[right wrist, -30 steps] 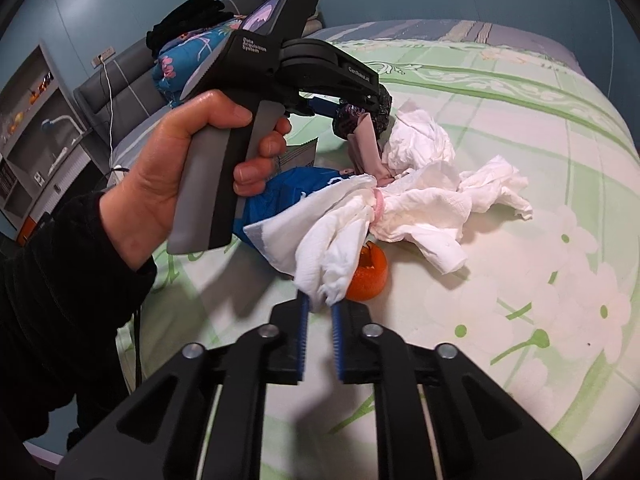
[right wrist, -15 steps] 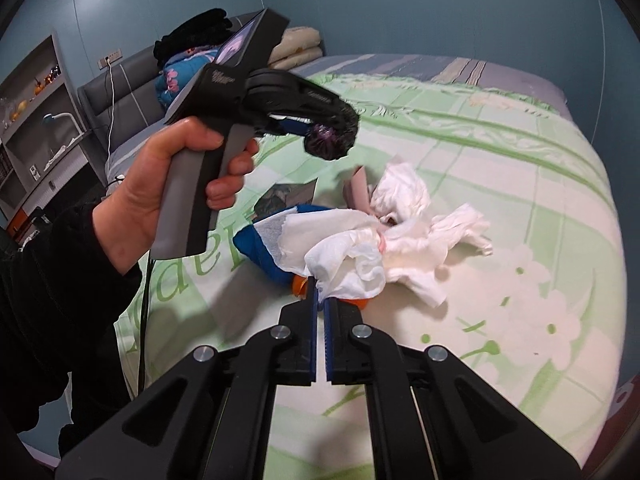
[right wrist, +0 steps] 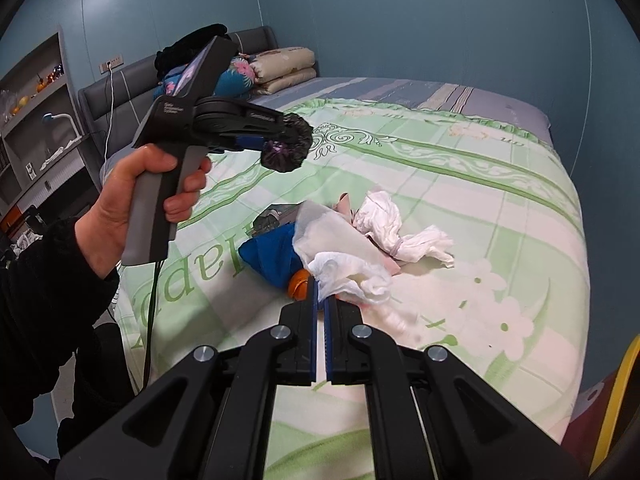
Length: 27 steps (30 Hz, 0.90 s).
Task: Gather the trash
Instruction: 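Lift the black bag in left tool while right tool lifts the white tissue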
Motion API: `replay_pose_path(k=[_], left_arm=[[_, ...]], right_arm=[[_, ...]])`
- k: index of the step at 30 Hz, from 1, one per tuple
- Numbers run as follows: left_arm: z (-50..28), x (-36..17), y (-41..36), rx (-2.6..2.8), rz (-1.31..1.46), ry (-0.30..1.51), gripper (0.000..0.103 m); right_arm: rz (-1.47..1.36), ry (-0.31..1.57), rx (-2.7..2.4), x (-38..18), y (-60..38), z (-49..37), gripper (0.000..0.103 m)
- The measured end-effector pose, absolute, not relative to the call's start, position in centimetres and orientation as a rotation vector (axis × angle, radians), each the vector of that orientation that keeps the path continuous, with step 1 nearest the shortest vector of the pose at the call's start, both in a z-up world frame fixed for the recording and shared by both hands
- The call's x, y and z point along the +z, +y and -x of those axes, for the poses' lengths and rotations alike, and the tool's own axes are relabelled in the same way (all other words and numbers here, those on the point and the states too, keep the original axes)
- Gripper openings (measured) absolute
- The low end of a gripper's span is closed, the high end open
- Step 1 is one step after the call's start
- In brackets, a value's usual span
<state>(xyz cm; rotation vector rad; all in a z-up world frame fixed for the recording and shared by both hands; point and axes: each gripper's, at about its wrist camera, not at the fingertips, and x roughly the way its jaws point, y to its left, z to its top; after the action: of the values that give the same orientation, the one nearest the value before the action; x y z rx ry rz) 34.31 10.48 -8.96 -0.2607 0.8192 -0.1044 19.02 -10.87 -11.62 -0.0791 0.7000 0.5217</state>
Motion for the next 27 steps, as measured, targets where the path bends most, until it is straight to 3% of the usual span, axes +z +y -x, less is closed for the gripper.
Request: replay_pose_path(k=[27], left_arm=[[-28.1, -4.1, 9.3, -0.129, 0.227, 0.733, 0.036]], right_arm=[[0.108, 0.557, 0.458, -6.5, -14.4, -14.0, 0.001]])
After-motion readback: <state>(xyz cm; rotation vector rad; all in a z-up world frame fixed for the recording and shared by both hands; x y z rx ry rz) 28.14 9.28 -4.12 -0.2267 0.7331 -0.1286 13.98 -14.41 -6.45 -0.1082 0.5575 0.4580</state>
